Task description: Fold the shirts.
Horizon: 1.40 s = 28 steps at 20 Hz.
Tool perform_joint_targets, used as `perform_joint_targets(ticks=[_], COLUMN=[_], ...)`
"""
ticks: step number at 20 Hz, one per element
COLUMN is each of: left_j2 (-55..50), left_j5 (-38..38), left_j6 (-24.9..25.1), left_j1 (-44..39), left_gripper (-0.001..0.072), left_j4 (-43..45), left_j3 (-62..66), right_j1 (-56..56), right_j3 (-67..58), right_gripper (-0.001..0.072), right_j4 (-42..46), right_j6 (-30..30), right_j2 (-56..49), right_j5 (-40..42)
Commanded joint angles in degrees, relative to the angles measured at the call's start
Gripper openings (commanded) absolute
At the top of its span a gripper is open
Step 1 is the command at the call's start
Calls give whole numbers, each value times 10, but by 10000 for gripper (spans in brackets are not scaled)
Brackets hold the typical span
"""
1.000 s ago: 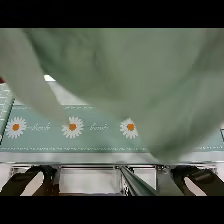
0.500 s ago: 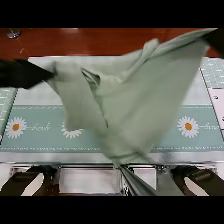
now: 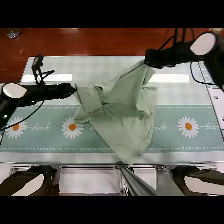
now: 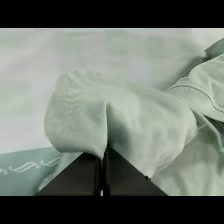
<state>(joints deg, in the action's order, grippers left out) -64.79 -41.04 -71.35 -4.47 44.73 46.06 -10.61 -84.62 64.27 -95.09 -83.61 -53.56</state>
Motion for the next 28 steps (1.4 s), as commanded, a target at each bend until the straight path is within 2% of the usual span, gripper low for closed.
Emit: perform_joint_targets(ticks=[1, 2, 3, 5, 7, 8, 9, 10, 12, 13, 16, 19, 24, 25, 26, 27, 28], left_j2=[-75, -85, -89, -90, -90, -90, -90, -91, -92, -94, -120, -157, -197, -201, -203, -203, -203], left_j5=[27, 16, 0, -73, -165, -207, -247, -281, -301, -295, -290, -283, -254, -249, -247, -248, -250], left_j6=[1, 1, 0, 2, 2, 2, 6, 31, 54, 58, 100, 102, 103, 106, 127, 149, 166], left_j1=[-1, 2, 8, 45, 108, 142, 174, 197, 213, 209, 163, 110, 76, 75, 75, 75, 75], left_gripper=[76, 365, 693, 702, 701, 701, 701, 701, 701, 701, 701, 701, 700, 696, 532, 62, 21], left_j4=[-8, -8, -7, -1, 17, 19, 18, 18, 18, 14, -30, -45, -73, -93, -121, -139, -153], left_j3=[3, 13, 27, 68, 113, 125, 128, 122, 88, 58, -16, -23, -22, -22, -21, -20, -17], right_j1=[35, 46, 59, 101, 163, 195, 219, 233, 260, 272, 284, 281, 281, 281, 281, 281, 281], right_j3=[3, 3, 3, -9, -26, -25, -24, -12, 72, 135, 344, 469, 534, 542, 551, 564, 577], right_gripper=[25, 233, 613, 629, 628, 627, 621, 620, 620, 620, 620, 620, 620, 620, 620, 620, 620], right_j4=[-158, -178, -184, -190, -180, -144, -68, 17, 124, 127, 32, -52, -40, -42, -43, -42, -43], right_j6=[-5, -2, -1, 24, 68, 82, 82, 80, 62, 62, 80, 105, 115, 115, 115, 115, 115], right_j2=[-83, -91, -91, -81, -57, -36, -13, 14, 89, 129, 249, 326, 359, 359, 359, 359, 359], right_j5=[39, 30, 18, -52, -169, -224, -276, -307, -290, -262, -176, -164, -198, -209, -221, -235, -247])
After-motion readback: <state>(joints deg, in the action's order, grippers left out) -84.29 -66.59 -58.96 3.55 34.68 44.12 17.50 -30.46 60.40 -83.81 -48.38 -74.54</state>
